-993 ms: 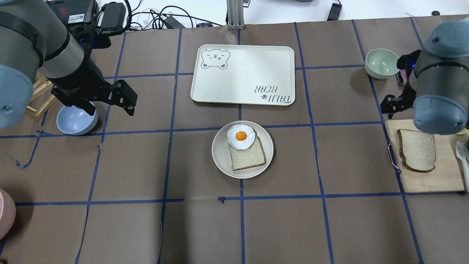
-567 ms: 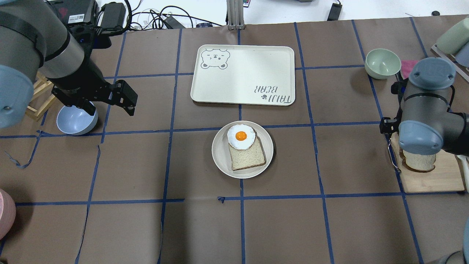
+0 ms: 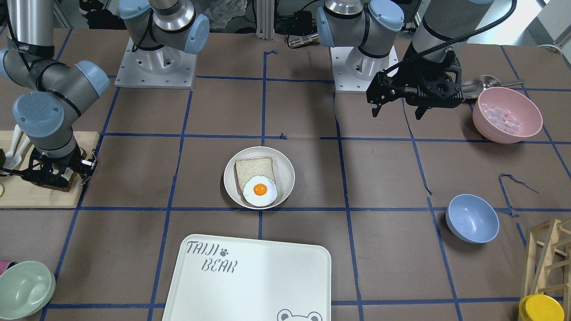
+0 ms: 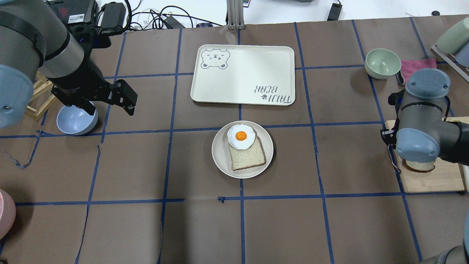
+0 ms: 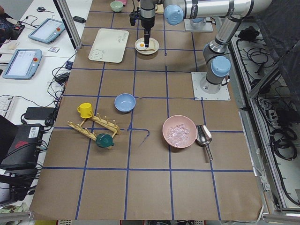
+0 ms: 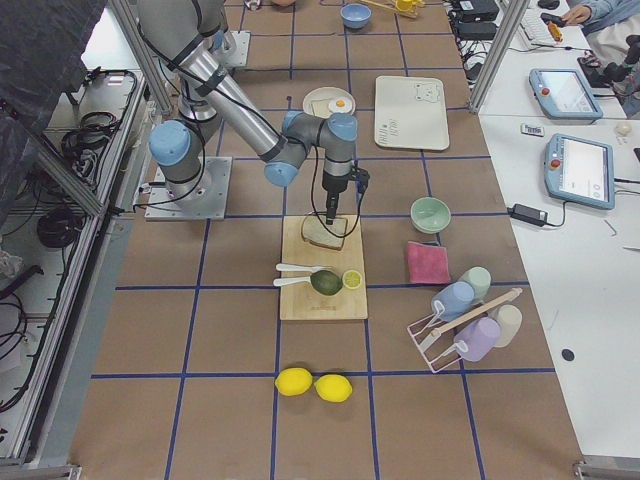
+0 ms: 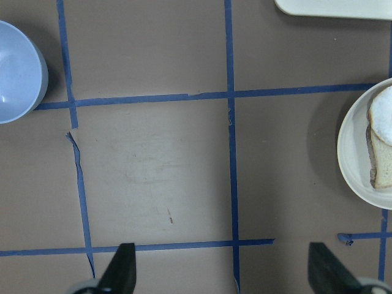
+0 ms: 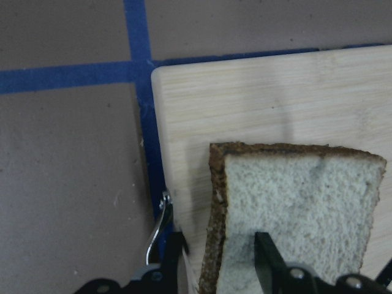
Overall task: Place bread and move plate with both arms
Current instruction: 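Lower the right gripper and grasp the bread slice on the cutting board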
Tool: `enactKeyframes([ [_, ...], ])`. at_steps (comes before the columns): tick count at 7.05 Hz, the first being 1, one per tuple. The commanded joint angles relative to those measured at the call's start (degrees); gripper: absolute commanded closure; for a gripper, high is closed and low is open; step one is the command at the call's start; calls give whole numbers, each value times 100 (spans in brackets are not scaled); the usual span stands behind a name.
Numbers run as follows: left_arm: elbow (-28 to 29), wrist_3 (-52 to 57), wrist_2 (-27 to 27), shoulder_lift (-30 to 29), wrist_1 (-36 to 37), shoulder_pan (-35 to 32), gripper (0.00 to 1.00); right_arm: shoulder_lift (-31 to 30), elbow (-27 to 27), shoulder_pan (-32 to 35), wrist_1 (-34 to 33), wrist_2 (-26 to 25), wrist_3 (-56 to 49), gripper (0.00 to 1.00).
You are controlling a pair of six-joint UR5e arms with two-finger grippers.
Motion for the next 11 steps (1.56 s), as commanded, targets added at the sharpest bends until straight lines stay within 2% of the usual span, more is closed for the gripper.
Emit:
enactKeyframes([
  [1, -8, 0, 0, 0, -10, 0, 0, -16, 23, -3, 41, -111, 7, 60],
  [3, 0, 0, 0, 0, -1, 0, 0, -59, 23, -3, 32, -111, 33, 67],
  [6, 0, 0, 0, 0, 7, 8, 0, -51, 136, -3, 6, -59, 51, 98],
  [11, -17, 0, -9, 0, -10, 0, 0, -472, 58, 50, 206, -111, 130, 100],
])
